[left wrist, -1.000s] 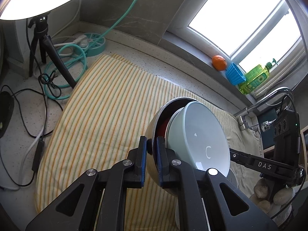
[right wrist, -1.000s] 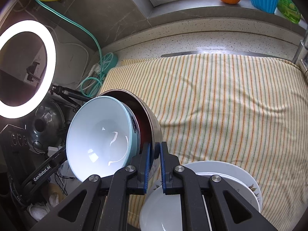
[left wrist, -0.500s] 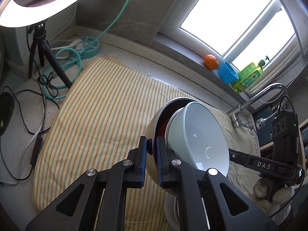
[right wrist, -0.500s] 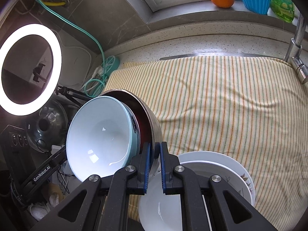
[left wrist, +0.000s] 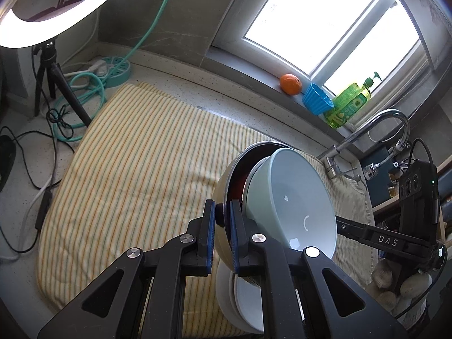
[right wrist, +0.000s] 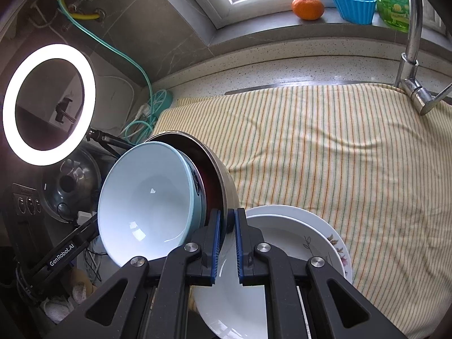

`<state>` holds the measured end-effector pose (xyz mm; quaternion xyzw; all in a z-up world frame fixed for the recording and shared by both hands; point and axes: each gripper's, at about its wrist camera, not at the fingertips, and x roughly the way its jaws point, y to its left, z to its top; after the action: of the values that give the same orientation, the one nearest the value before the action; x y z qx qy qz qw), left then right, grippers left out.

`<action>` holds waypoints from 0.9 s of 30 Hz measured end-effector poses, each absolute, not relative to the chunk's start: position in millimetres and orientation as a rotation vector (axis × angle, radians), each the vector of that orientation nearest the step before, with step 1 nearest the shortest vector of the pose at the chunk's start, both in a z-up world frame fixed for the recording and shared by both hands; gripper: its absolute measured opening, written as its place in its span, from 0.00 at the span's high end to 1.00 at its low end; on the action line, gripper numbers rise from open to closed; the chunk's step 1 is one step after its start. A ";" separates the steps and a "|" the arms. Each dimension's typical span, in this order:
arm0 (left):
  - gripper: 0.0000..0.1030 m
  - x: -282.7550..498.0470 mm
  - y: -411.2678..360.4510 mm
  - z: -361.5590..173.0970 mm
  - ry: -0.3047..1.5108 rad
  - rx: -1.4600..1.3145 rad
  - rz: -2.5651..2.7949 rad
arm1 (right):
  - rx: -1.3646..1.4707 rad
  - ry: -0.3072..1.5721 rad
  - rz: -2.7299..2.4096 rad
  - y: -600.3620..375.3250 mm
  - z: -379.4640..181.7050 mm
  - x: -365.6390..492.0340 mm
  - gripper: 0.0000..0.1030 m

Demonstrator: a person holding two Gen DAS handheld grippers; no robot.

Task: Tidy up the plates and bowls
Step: 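Lower the nested bowls onto the flowered plate stack with both grippers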

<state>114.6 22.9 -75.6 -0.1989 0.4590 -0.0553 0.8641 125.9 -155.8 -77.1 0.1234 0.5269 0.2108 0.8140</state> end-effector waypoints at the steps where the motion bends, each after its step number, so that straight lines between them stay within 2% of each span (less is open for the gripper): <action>1: 0.92 112.7 20.3 -75.7 0.964 -0.416 -0.122 | 0.267 1.124 0.447 -159.1 -76.7 123.6 0.91; 27: 0.92 91.3 -38.7 -93.1 1.055 -0.366 -0.219 | 0.293 1.138 0.353 -224.1 -89.2 62.9 0.90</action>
<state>91.3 -38.7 -93.1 -0.1733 0.4993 -0.1038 0.8425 62.9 -224.1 -89.2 0.1373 0.5339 0.1656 0.8177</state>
